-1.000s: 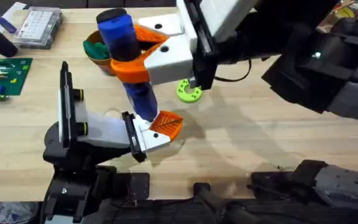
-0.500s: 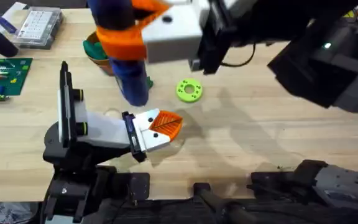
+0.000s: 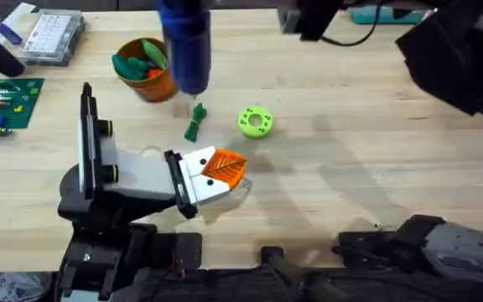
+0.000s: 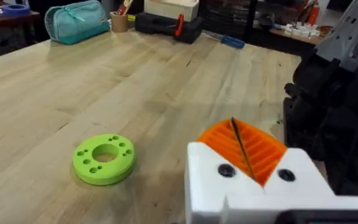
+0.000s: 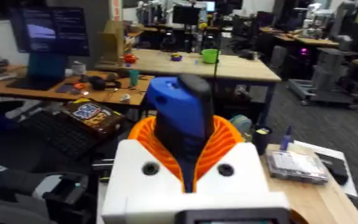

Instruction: Pick up the gripper from the table and insert it into the empty holder that is missing its gripper. Then pick up a screw, insert it into the mounting hole, and use the screwdriver to tighten it. Finally, clean up the table by picking up the vegetable and placing it into the bucket.

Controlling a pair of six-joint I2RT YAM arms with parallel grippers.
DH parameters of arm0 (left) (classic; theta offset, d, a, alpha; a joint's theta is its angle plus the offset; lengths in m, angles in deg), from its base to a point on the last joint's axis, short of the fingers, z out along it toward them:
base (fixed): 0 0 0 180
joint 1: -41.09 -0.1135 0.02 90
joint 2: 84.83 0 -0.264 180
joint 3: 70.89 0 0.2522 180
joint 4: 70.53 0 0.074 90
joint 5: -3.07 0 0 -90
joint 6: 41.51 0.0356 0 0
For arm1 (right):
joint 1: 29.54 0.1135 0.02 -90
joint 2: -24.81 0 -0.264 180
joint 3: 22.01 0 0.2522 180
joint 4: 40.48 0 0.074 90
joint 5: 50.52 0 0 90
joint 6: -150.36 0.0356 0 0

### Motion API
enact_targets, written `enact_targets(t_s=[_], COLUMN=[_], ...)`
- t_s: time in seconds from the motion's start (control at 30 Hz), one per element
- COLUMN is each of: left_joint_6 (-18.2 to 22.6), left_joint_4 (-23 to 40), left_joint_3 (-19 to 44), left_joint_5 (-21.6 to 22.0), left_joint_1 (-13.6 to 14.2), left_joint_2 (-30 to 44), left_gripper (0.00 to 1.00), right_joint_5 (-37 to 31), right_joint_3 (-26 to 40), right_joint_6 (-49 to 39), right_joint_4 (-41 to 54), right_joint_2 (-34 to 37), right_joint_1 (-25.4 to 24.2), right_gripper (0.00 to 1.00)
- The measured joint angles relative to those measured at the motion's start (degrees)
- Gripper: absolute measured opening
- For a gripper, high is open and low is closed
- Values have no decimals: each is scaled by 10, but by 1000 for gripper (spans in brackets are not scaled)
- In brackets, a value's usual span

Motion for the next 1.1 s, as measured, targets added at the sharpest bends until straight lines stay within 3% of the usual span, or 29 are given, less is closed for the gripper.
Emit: enact_targets(t_s=[0.83, 1.0, 1.1], left_joint_6=[0, 0, 0], left_joint_4=[0, 0, 0], left_joint_3=[0, 0, 0], left_joint_5=[0, 0, 0], left_joint_1=[0, 0, 0], left_joint_2=[0, 0, 0], left_gripper=[9, 9, 9], right_joint_5=[2, 2, -31], right_joint_3=[4, 8, 8], right_joint_6=[-3, -81, -143], right_joint_4=[31, 120, 185], right_joint_2=[0, 0, 0], right_joint_1=[-12, -12, -11], right_gripper=[45, 45, 44])
